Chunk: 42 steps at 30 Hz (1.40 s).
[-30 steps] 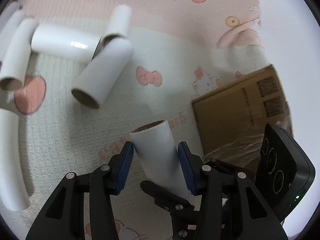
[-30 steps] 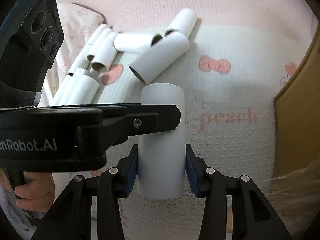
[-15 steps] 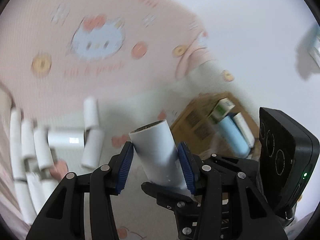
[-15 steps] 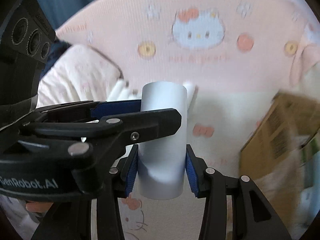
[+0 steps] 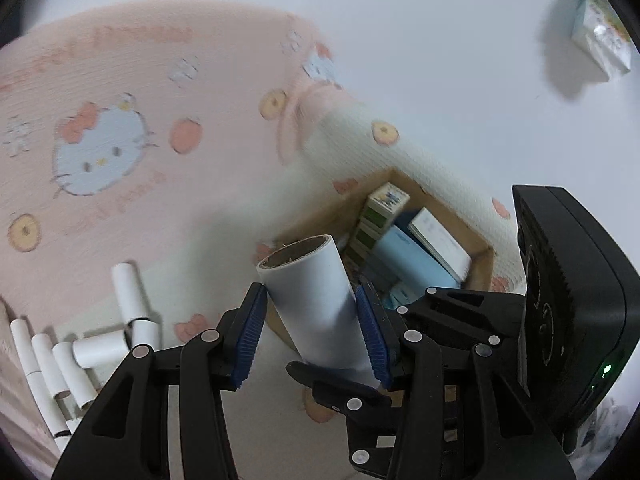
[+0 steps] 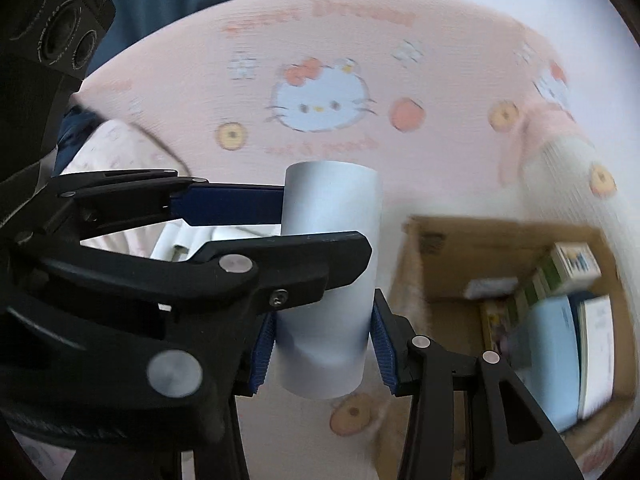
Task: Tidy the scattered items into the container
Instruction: 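Lift the white tube and carry it over the cardboard box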
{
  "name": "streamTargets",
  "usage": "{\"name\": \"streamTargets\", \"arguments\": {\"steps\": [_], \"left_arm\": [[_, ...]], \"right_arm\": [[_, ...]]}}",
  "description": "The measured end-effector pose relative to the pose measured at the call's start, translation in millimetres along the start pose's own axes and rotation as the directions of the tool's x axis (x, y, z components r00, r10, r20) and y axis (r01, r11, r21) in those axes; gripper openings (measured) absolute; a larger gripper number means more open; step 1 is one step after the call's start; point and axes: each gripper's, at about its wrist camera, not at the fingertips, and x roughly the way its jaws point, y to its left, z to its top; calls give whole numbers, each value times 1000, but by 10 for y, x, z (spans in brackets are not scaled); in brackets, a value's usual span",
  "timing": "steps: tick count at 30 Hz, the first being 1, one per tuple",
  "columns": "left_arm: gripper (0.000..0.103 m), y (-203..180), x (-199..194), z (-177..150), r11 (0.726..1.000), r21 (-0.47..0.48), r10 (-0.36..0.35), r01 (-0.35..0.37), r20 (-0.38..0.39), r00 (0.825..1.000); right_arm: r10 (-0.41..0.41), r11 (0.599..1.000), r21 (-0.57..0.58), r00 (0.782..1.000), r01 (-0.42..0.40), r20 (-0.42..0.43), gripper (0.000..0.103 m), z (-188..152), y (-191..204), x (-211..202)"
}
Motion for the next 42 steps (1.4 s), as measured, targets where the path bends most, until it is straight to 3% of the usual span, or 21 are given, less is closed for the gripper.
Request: {"name": "streamTargets", "arguments": {"steps": [4,9,12,16,22,27,30,37,42], "left_arm": [[50,-79,82,293,998,-65,-27,20,-104,994],[49,-301,147,733,994,-112,-38,12,-234,972],[49,-536,169,979,997,-79,-33,15,-245,969],[49,-781,279,1142,997,-20,-80,77,-224,971],[49,-935,733,1104,986,1,-159,165,-249,955],[49,-871,1097,959,987,-33,-161,159,-323,933],[48,-790,1219,874,985,-51,-173,166,-375,911],[46,-634,1364,725,974,-138,-222,180,-430,875],[40,-615,1451,665,968,-180,-238,174,-445,864]], "right_arm": [[49,997,64,999,-49,3,42,46,-268,-120],[47,996,71,999,-47,5,42,202,-509,-367],[71,992,100,997,-72,14,42,308,-732,-528],[-10,995,101,998,5,56,42,345,-979,-727],[-101,986,137,995,97,24,42,177,-1308,-680],[-25,976,213,998,39,-66,42,34,-1592,-419],[33,976,216,994,-10,-100,42,-21,-1636,-288],[9,992,126,998,-1,-60,43,56,-1616,-284],[44,993,118,993,-30,-112,45,68,-1715,-135]]}}
